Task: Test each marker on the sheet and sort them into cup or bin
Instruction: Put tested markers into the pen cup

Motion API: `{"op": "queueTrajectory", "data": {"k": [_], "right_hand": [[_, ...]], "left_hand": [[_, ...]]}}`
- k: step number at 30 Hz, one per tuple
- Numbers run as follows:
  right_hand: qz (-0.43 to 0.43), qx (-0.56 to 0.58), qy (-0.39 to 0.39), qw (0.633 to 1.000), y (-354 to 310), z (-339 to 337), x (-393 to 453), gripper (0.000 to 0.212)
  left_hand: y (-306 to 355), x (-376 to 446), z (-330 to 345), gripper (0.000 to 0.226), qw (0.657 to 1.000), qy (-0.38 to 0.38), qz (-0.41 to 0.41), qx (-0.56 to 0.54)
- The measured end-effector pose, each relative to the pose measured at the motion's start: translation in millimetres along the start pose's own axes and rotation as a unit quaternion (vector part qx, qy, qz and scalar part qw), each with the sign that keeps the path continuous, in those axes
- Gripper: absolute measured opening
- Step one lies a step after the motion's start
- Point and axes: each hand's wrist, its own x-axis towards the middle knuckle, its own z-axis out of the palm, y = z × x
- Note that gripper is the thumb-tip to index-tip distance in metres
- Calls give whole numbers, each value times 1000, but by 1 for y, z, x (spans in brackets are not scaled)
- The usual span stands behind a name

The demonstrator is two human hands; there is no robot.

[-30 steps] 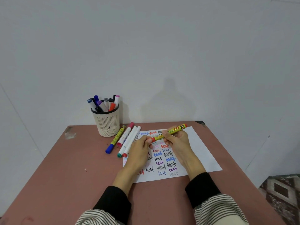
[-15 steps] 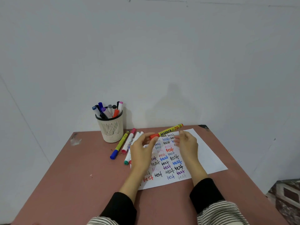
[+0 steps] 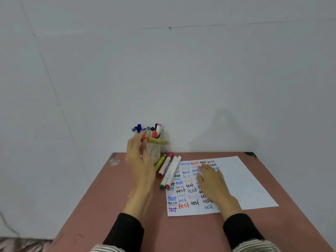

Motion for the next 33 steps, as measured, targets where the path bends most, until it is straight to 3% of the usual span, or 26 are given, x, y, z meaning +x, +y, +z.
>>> {"op": "queueTrajectory", "data": {"k": [6,11,16,19,21,25,27,30,33], "right_hand": [[-1,9,-7,1000,0,0,-1,46],[-1,13,-14,1000,0,-1,-2,47],[2,12,-22,1000,1,-1,-1,48],[-1,12,-19,1000,0,-2,-3,47],[-2,9,-21,1000,-1,-4,-3,47],[-1,10,-26,1000,-1,-4,-4,47],[1,17,-26,1000,-1,-4,-3,47],[3,14,-25,1000,-1,-3,-3,47],[6,12,-27,1000,-1,-4,-3,47]], "left_hand": [[6,67,-9,40,992,2,103,79],[-15,88,3,44,977,-112,59,170],[-48,84,14,50,915,-246,57,316],[-66,74,14,55,862,-256,104,424],[-71,64,14,56,845,-244,117,461],[-63,38,22,51,891,-163,97,412],[-59,18,24,40,898,-159,151,381],[-64,-14,26,16,852,-245,192,422],[-70,-32,28,30,812,-326,126,468]]}}
